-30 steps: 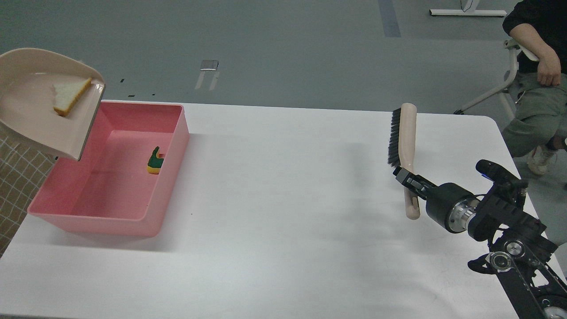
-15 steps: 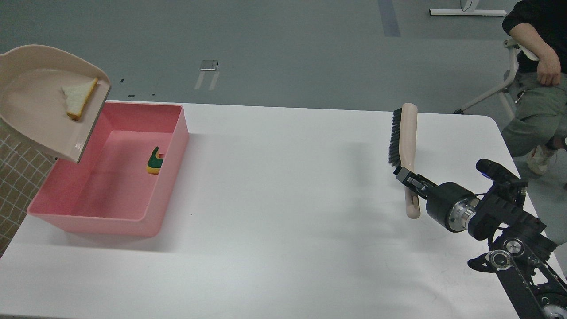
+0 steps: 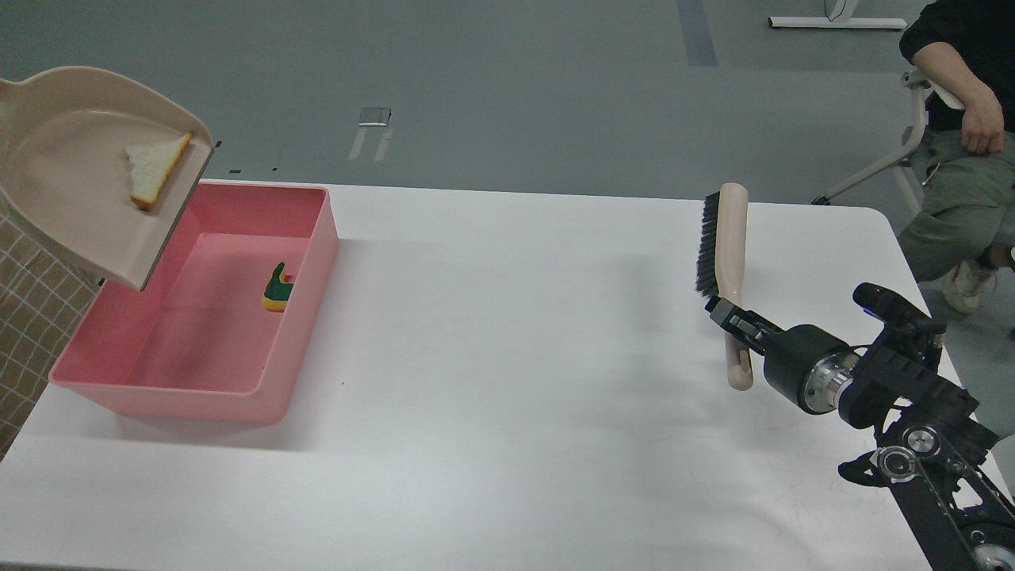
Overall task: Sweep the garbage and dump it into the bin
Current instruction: 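Hold the dustpan tilted over the bin, shaking out the stick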
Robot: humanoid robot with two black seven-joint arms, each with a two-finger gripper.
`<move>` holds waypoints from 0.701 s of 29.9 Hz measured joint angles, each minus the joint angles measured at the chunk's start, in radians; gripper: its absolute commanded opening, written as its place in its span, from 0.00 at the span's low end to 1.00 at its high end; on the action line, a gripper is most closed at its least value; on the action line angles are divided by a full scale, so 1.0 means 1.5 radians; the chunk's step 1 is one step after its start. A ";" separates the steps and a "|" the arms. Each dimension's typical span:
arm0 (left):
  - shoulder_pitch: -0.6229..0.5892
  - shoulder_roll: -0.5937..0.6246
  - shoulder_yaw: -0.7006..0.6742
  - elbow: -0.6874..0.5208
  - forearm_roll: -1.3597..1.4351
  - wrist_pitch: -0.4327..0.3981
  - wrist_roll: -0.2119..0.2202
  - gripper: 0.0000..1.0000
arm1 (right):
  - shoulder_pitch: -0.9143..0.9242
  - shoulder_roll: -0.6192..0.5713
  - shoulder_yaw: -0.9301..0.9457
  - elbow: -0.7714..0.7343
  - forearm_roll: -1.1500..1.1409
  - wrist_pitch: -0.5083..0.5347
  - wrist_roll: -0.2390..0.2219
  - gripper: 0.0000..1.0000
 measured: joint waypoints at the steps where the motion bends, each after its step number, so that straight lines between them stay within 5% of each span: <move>1: 0.000 -0.001 0.001 0.000 0.006 0.013 0.000 0.00 | 0.000 0.000 0.000 0.000 0.000 0.000 0.000 0.09; 21: 0.003 0.021 0.012 -0.051 0.022 0.049 0.000 0.00 | 0.000 0.000 0.000 0.002 0.000 0.000 0.000 0.09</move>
